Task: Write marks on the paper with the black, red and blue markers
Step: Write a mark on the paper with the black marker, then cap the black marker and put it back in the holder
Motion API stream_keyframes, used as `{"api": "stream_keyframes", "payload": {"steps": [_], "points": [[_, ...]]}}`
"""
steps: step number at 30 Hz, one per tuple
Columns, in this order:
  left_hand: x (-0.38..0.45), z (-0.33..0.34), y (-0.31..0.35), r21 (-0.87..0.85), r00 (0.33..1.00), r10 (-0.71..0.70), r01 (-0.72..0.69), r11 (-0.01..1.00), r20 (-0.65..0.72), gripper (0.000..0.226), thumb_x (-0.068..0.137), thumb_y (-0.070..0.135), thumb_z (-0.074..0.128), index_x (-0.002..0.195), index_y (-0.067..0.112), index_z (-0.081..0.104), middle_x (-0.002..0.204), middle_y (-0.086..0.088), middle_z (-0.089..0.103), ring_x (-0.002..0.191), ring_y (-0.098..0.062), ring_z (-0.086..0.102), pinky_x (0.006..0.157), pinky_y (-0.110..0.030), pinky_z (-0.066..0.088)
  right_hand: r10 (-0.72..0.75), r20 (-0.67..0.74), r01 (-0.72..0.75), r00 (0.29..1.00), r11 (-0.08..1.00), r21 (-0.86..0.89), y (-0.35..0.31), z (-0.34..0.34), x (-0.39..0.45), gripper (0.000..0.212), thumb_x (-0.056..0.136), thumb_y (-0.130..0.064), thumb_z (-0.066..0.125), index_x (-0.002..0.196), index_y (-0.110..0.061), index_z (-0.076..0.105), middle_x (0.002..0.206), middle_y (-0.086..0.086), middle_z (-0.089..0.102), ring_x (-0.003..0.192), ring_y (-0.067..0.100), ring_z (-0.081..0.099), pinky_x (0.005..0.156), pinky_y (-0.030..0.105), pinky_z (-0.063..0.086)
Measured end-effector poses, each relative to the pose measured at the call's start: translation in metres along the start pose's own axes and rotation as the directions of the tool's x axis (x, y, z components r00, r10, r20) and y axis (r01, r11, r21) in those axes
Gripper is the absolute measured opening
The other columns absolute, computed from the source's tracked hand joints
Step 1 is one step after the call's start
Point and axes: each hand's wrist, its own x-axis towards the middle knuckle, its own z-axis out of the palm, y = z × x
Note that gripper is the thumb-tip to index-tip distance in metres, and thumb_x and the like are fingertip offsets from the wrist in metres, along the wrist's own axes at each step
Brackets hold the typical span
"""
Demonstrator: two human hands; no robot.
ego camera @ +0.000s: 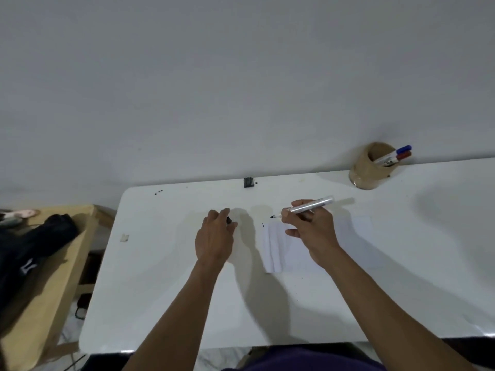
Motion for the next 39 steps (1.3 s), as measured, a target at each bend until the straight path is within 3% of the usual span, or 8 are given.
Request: {"api": "stream_keyframes", "payload": {"steps": [5,9,13,16,20,26,30,39], "points": [[0.01,0.002,-0.006,0.02,0.999,0.032,-0.032,0.999,-0.03,0.022,0.099,0.017,0.05,0.105,0.006,0.069,0.101,-0.011,0.061,0.093,-0.033,0.063,0.074,-0.041,0.052,-0.017,-0.037,0.016,0.999,0.999,-0.033,0.005,-0.006,-0.007,0.017,0.091,-0.011,0.076,0.105,-0.012,0.065,0.088,0.003,0.079,0.086,0.021,0.076,0.066,0.032,0.061],[0.012,-0.013,0.011,-0.255,0.995,0.026,-0.051,0.966,-0.1,0.014,0.094,0.009,0.059,0.093,0.004,0.072,0.089,-0.011,0.073,0.084,-0.031,0.067,0.073,-0.033,0.048,-0.102,-0.061,0.101,0.993,0.995,-0.028,-0.014,-0.004,-0.015,0.005,0.096,-0.018,0.07,0.099,-0.014,0.068,0.089,0.001,0.079,0.087,0.02,0.077,0.071,0.034,0.063],[-0.017,-0.028,0.039,-0.669,0.999,-0.016,-0.022,0.743,-0.051,0.011,0.089,0.011,0.069,0.094,0.019,0.075,0.083,0.005,0.078,0.079,-0.01,0.072,0.081,-0.031,0.056,-0.208,-0.085,0.209,0.975,0.978,0.011,-0.039,0.005,-0.033,0.011,0.095,-0.017,0.071,0.103,-0.012,0.066,0.087,0.0,0.079,0.084,0.018,0.077,0.07,0.031,0.062],[-0.049,-0.037,0.032,-0.843,0.997,-0.025,-0.052,0.536,-0.078,0.014,0.09,0.011,0.07,0.093,0.023,0.075,0.086,0.008,0.078,0.08,-0.009,0.069,0.076,-0.032,0.058,-0.263,-0.081,0.266,0.961,0.964,0.028,-0.038,0.026,-0.061,0.014,0.094,-0.017,0.072,0.103,-0.012,0.063,0.085,-0.001,0.08,0.081,0.016,0.078,0.069,0.03,0.063],[-0.063,-0.048,0.043,-0.899,0.994,-0.017,-0.09,0.43,-0.107,0.014,0.089,0.012,0.071,0.097,0.021,0.076,0.092,0.008,0.077,0.084,-0.007,0.067,0.077,-0.043,0.058,-0.31,-0.096,0.315,0.946,0.948,0.038,-0.048,0.033,-0.073,0.009,0.098,-0.024,0.066,0.094,-0.015,0.067,0.087,0.003,0.081,0.083,0.017,0.078,0.069,0.033,0.064],[-0.075,-0.055,0.048,-0.896,0.991,0.024,-0.126,0.425,-0.128,0.021,0.089,0.013,0.071,0.091,0.033,0.077,0.094,0.007,0.075,0.086,-0.011,0.065,0.077,-0.051,0.057,-0.318,-0.106,0.32,0.942,0.948,-0.003,-0.05,0.035,-0.086,0.012,0.098,-0.026,0.067,0.095,-0.014,0.067,0.089,0.005,0.081,0.08,0.016,0.078,0.068,0.031,0.063],[-0.083,-0.056,0.043,-0.896,0.992,0.053,-0.126,0.426,-0.114,0.016,0.089,0.014,0.071,0.093,0.028,0.077,0.092,0.009,0.075,0.084,-0.01,0.065,0.076,-0.052,0.056,-0.3,-0.12,0.303,0.946,0.953,0.005,-0.045,0.038,-0.096,0.012,0.098,-0.026,0.067,0.095,-0.014,0.067,0.09,0.006,0.081,0.081,0.018,0.077,0.066,0.03,0.063],[-0.09,-0.052,0.048,-0.922,0.995,0.087,-0.08,0.379,-0.051,0.015,0.088,0.012,0.072,0.096,0.024,0.077,0.093,0.007,0.078,0.084,-0.007,0.068,0.074,-0.031,0.059,-0.331,-0.16,0.333,0.93,0.943,-0.015,-0.045,0.027,-0.107,0.01,0.098,-0.021,0.066,0.096,-0.011,0.068,0.084,0.002,0.081,0.077,0.016,0.077,0.067,0.034,0.064]]}}
